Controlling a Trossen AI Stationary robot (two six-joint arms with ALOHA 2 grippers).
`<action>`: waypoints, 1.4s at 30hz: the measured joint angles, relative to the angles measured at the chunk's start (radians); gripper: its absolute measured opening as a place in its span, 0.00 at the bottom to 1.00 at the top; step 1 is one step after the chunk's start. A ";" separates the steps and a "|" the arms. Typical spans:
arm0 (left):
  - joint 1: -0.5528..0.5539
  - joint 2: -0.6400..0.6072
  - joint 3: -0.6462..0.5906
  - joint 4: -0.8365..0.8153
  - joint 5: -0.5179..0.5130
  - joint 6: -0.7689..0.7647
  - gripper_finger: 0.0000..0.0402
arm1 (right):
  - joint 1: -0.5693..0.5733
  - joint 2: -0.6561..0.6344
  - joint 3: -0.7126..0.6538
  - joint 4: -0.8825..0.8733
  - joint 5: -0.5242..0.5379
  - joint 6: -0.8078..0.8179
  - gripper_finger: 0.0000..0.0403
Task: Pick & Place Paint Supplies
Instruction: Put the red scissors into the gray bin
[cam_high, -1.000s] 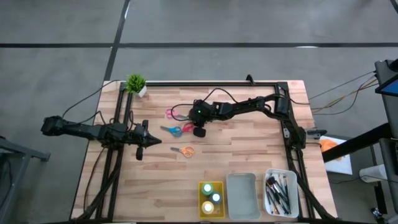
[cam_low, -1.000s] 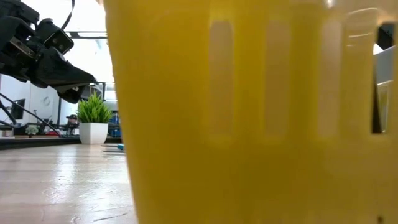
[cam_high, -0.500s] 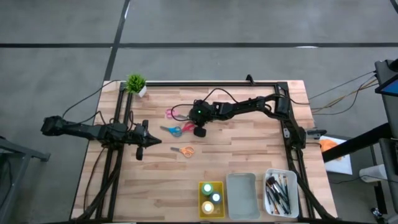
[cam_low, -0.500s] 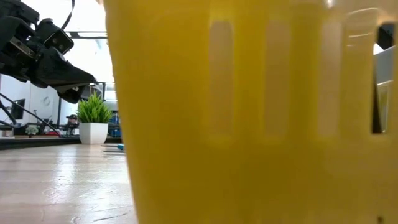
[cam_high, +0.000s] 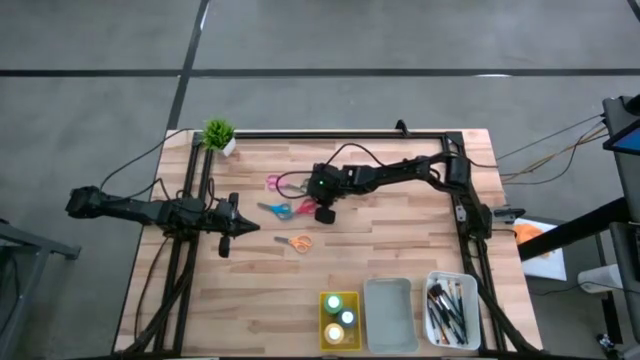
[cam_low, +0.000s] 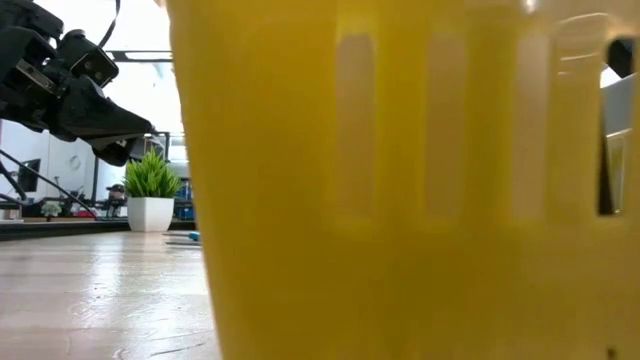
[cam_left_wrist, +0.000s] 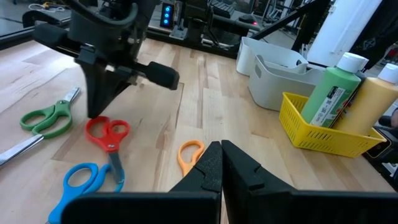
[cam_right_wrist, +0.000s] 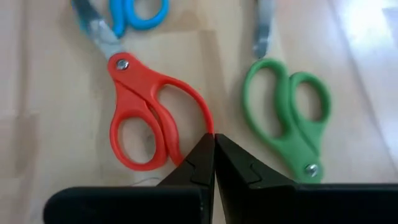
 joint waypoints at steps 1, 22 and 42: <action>0.000 0.000 0.000 0.000 0.000 0.000 0.00 | 0.003 -0.005 -0.001 -0.014 -0.015 0.000 0.02; 0.000 0.000 0.000 0.000 0.000 0.000 0.00 | 0.012 -0.026 -0.002 -0.078 -0.098 0.072 0.02; 0.000 0.000 0.000 0.000 0.000 0.000 0.00 | 0.022 -0.034 0.006 -0.031 -0.101 0.112 0.26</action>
